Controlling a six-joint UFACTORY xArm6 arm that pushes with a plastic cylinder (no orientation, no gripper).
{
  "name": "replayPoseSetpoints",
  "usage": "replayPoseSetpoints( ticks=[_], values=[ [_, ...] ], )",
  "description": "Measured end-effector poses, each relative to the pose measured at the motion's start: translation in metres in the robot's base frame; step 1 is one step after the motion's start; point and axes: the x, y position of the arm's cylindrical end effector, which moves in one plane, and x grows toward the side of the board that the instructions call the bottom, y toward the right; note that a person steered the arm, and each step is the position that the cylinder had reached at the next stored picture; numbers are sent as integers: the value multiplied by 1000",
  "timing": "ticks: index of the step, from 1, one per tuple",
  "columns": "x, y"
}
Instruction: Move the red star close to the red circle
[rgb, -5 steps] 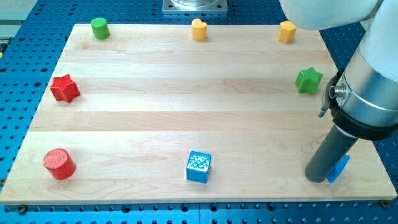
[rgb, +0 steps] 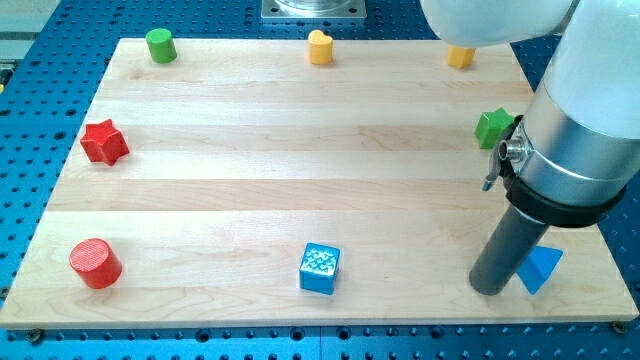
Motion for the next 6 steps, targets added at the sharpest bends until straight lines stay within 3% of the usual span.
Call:
replayPoseSetpoints(
  ticks=[2,4,6],
  values=[
    [1,0],
    [-66,-9],
    [-85,-45]
  ],
)
